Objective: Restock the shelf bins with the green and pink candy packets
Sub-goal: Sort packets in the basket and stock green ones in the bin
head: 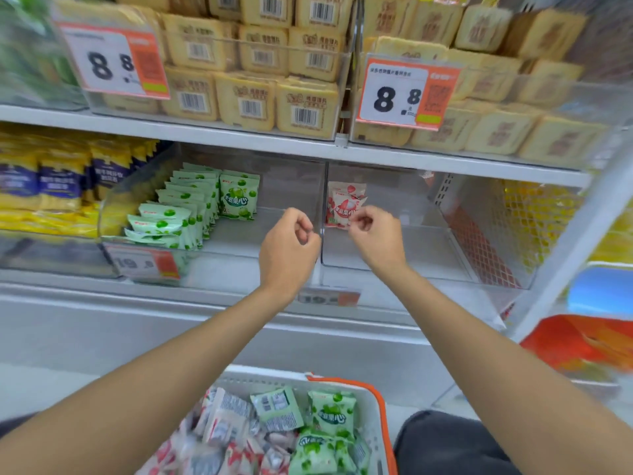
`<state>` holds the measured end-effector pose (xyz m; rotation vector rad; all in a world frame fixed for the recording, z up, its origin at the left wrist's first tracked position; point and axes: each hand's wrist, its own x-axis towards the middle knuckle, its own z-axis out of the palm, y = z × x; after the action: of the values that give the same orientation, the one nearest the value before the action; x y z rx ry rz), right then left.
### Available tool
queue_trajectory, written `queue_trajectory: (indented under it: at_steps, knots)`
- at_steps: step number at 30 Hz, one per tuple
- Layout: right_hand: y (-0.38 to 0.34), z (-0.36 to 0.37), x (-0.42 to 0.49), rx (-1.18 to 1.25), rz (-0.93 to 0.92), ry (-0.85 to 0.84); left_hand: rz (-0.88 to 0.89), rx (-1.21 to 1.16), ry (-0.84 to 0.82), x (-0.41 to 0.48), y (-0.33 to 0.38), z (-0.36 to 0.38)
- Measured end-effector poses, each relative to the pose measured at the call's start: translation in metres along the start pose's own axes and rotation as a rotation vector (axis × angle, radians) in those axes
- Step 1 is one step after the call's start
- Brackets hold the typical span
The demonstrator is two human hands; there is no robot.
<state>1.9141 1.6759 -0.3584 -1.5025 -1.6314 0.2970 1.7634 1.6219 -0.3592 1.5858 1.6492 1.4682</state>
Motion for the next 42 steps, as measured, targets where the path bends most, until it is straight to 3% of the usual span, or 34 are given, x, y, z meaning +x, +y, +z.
queue_trajectory:
  at_steps: [3, 5, 7, 11, 13, 16, 21, 23, 28, 29, 31, 33, 35, 38, 40, 42]
  knots:
    - [-0.017, 0.002, -0.057, 0.097, -0.089, 0.106, -0.011, 0.061, -0.061, -0.029, -0.014, -0.015]
    - [-0.017, 0.014, -0.098, 0.142, -0.051, 0.044, -0.051, 0.066, -0.146, -0.051, -0.034, -0.025]
    - [-0.006, 0.034, -0.136, 0.094, 0.01, -0.172, -0.111, 0.071, -0.264, -0.076, -0.062, -0.036]
    - [0.039, 0.08, -0.192, -0.173, 0.114, -0.764, -0.248, 0.192, -0.486, -0.114, -0.13, -0.068]
    - [0.057, 0.099, -0.211, -0.237, 0.191, -0.881, -0.316, 0.302, -0.574, -0.123, -0.159, -0.082]
    - [0.07, 0.125, -0.229, -0.205, 0.438, -0.876, -0.373, 0.482, -0.638, -0.127, -0.186, -0.086]
    - [0.077, 0.171, -0.246, 0.028, 0.835, -0.816, -0.466, 0.463, -0.712, -0.131, -0.201, -0.082]
    - [0.082, 0.186, -0.252, -0.028, 0.86, -0.792, -0.474, 0.487, -0.725, -0.133, -0.202, -0.08]
    - [0.058, 0.185, -0.245, -0.225, 0.629, -0.851, -0.454, 0.531, -0.775, -0.137, -0.205, -0.085]
    - [0.049, 0.183, -0.24, -0.178, 0.658, -0.837, -0.434, 0.552, -0.824, -0.138, -0.207, -0.087]
    - [0.031, 0.178, -0.227, 0.112, 0.896, -0.749, -0.414, 0.555, -0.946, -0.142, -0.209, -0.091]
    - [0.01, 0.167, -0.215, 0.407, 1.095, -0.729, -0.399, 0.484, -0.951, -0.145, -0.208, -0.092]
    - [-0.003, 0.155, -0.205, 0.491, 1.058, -0.791, -0.403, 0.382, -0.803, -0.143, -0.207, -0.091]
    - [-0.012, 0.136, -0.195, 0.435, 0.898, -0.698, -0.478, 0.221, -0.583, -0.129, -0.198, -0.094]
    - [-0.013, 0.126, -0.192, 0.332, 0.761, -0.643, -0.591, 0.009, -0.567, -0.118, -0.191, -0.097]
    - [-0.014, 0.118, -0.192, 0.362, 0.686, -0.724, -0.657, -0.169, -0.55, -0.111, -0.184, -0.098]
